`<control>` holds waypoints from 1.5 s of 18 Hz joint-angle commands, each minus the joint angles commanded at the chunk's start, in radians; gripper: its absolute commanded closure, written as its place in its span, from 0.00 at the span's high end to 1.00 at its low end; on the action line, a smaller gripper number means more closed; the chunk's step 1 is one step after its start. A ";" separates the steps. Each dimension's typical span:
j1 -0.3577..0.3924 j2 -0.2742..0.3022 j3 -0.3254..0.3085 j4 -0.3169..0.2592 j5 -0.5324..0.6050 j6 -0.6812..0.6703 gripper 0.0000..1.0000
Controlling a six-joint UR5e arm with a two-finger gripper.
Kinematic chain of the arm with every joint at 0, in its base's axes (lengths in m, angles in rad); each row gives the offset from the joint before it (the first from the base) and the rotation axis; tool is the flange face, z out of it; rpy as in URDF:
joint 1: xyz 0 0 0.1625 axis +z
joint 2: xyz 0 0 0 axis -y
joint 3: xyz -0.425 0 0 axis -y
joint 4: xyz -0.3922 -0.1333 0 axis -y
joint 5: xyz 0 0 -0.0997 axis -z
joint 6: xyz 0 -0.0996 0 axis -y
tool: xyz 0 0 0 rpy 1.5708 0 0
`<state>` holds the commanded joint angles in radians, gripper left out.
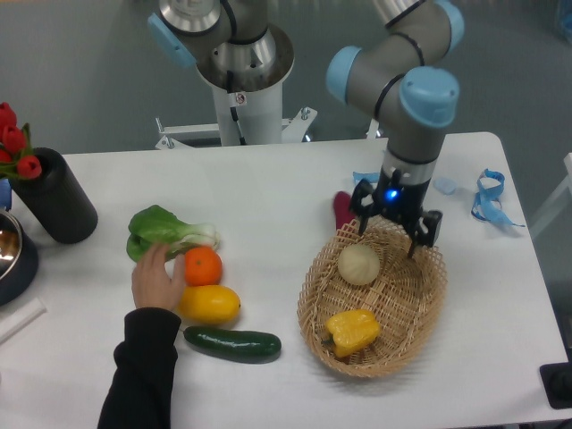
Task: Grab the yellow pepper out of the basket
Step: 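Move the gripper down into the basket over the yellow pepper, then close the gripper fingers around the yellow pepper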
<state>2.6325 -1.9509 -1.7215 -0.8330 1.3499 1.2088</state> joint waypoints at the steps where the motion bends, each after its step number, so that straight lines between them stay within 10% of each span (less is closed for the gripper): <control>1: -0.014 -0.040 0.049 0.003 0.005 0.003 1.00; 5: -0.041 -0.117 0.144 0.008 0.008 0.008 1.00; 27: -0.058 -0.214 0.145 0.034 0.041 0.293 1.00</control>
<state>2.5740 -2.1644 -1.5769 -0.7992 1.3913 1.5018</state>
